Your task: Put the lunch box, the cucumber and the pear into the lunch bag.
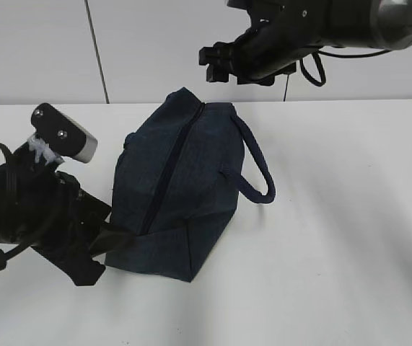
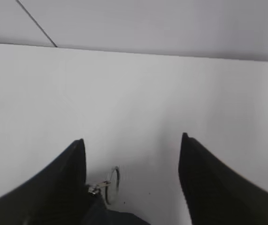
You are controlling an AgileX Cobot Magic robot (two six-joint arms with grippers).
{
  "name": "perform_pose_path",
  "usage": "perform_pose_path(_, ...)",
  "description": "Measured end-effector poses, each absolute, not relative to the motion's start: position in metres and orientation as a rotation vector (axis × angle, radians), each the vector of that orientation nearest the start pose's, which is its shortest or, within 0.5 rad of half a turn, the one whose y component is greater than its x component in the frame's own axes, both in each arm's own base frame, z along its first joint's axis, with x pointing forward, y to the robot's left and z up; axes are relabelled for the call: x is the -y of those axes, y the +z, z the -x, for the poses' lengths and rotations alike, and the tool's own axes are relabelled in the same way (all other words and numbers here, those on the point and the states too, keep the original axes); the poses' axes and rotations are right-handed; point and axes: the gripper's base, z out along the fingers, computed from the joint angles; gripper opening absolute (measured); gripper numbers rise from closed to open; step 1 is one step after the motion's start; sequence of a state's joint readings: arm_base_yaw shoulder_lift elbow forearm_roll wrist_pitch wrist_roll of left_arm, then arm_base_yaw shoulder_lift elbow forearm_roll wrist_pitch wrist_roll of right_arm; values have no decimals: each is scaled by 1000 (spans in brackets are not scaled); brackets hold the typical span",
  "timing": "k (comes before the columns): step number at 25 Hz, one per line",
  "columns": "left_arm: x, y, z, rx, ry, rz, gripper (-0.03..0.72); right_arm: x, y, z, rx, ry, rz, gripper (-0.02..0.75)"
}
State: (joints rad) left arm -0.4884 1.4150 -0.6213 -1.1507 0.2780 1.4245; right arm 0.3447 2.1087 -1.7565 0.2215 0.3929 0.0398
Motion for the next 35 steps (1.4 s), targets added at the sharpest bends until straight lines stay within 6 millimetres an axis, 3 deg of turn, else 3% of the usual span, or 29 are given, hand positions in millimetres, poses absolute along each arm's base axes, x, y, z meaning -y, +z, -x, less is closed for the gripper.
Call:
perform_pose_path(7,135,216,-216,-2161,-427,-870,335,-171,276,-451,-2247,384,258,471)
perform_pose_path(13,133,224,-206,-2147,-469,-931,337,-168,292,-438,-2278,359,350,432)
perform_pose_path(19,124,220,-196,-2290,-417,-971,333,-166,309,-423,-2318,369,385,430)
perform_pose_path(23,113,222,-192,-2398,-339,-835,326,-169,314,-412,-2373,380,423,429)
perform_pose_path(31,97,261,-170,-2281,-309,-722,323,-164,326,-378,-2443,391,462,428)
perform_pose_path(35,89,273,-152,-2259,-317,-739,321,-150,318,-344,-2501,381,464,428)
